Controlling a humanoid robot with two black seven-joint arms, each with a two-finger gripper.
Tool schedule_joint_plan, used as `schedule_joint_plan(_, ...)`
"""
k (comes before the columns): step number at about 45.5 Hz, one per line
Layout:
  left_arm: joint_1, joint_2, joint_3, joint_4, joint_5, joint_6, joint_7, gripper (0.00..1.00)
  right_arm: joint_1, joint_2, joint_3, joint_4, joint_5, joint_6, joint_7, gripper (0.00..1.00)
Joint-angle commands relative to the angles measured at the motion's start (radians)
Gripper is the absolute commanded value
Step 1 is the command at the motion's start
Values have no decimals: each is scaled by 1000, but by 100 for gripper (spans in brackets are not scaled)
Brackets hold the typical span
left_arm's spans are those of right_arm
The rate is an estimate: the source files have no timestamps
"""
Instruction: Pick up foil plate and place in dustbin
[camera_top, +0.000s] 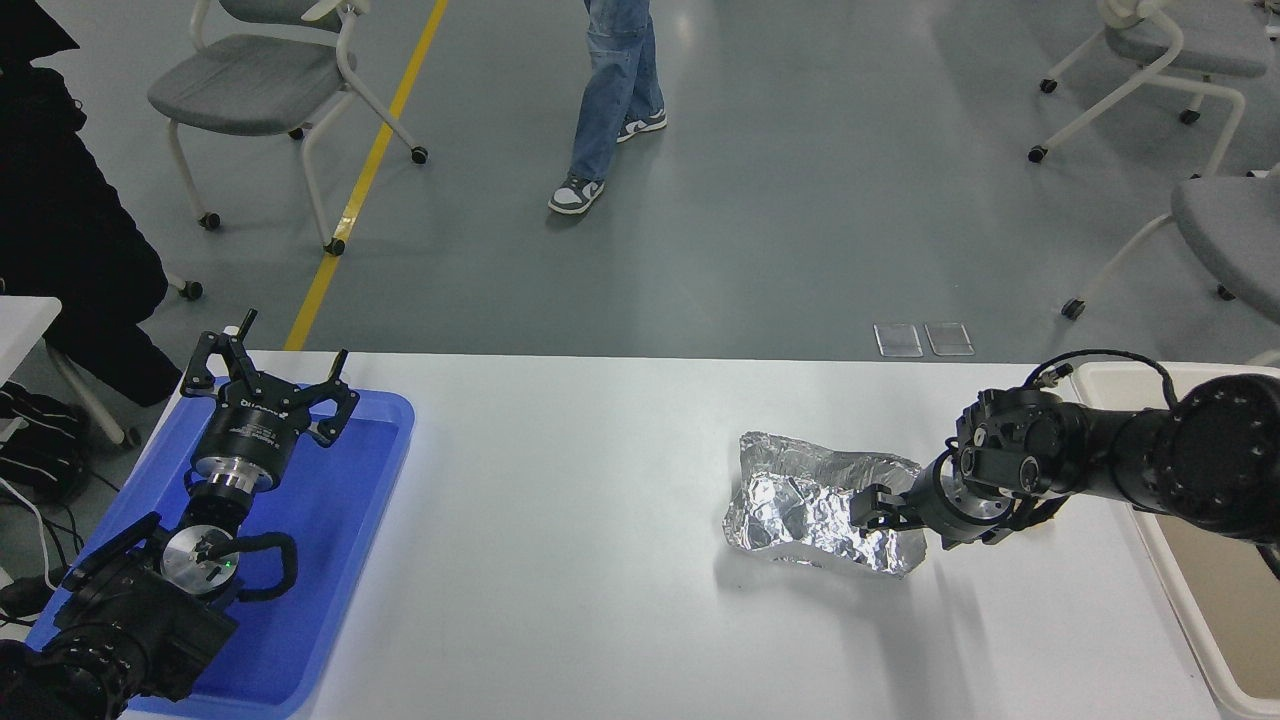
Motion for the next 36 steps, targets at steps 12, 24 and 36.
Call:
schedule_joint_plan(12, 1, 0, 0, 0, 0, 0, 0, 100, 6, 14, 4, -13, -137, 14, 2, 0)
schedule_joint_plan(24, -1, 0, 0, 0, 0, 0, 0, 100, 24, 15, 16, 2, -137, 15, 1, 0)
schedule_joint_plan(36, -1, 0, 0, 0, 0, 0, 0, 100, 164, -64, 28, 206, -142, 32, 1, 0)
